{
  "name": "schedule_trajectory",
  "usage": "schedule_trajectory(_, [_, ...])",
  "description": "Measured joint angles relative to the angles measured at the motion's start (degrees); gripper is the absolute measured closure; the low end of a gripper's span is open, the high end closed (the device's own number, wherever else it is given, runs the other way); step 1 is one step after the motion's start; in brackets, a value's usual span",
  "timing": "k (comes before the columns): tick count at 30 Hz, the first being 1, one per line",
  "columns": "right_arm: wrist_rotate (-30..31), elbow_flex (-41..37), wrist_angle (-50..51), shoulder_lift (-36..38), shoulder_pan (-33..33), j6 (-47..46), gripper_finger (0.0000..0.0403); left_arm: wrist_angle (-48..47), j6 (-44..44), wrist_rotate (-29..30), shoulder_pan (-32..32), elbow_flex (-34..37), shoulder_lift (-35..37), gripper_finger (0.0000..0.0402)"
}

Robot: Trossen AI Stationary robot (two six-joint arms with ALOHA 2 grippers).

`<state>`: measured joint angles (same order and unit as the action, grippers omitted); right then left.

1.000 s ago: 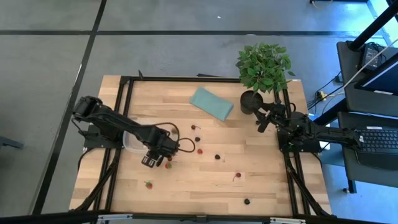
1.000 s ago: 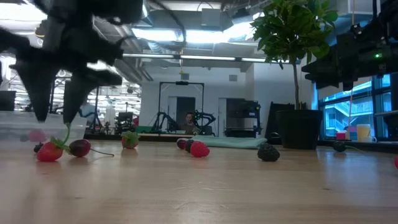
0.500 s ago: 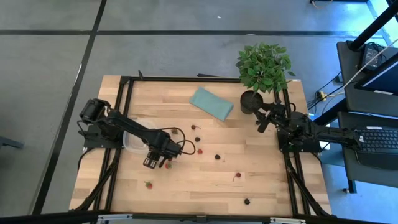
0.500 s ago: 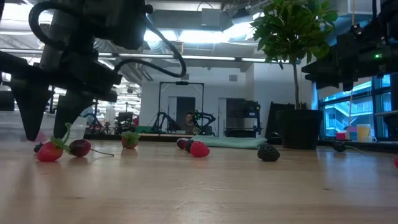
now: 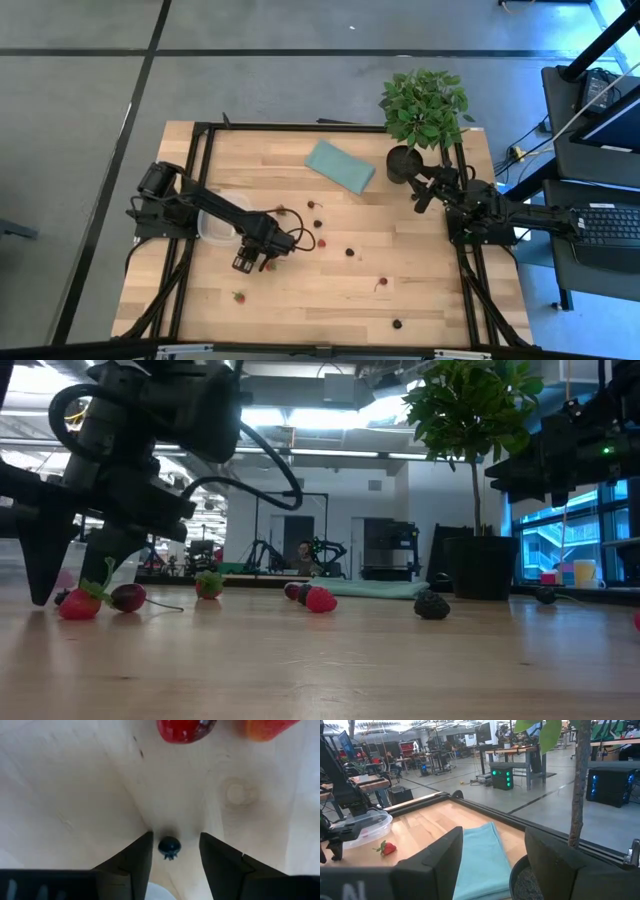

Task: Pick and placing Produce into tupperware
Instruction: Put the blueberry into the transparent bin

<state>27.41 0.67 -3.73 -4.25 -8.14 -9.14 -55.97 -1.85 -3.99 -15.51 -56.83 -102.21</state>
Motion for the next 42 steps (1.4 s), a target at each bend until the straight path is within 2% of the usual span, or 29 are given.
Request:
schedule_trajectory(27, [0.0, 0.0, 0.0, -0.2, 0.0, 0.2, 0.0186, -0.5, 3.2, 1.4, -0.3, 0.1, -0.8, 0.0246])
schedule_trajectory(42, [0.0, 0.0, 0.0, -0.2, 0.0, 0.2, 0.0186, -0.1, 3.2, 3.0, -0.3, 0.3, -0.8, 0.033])
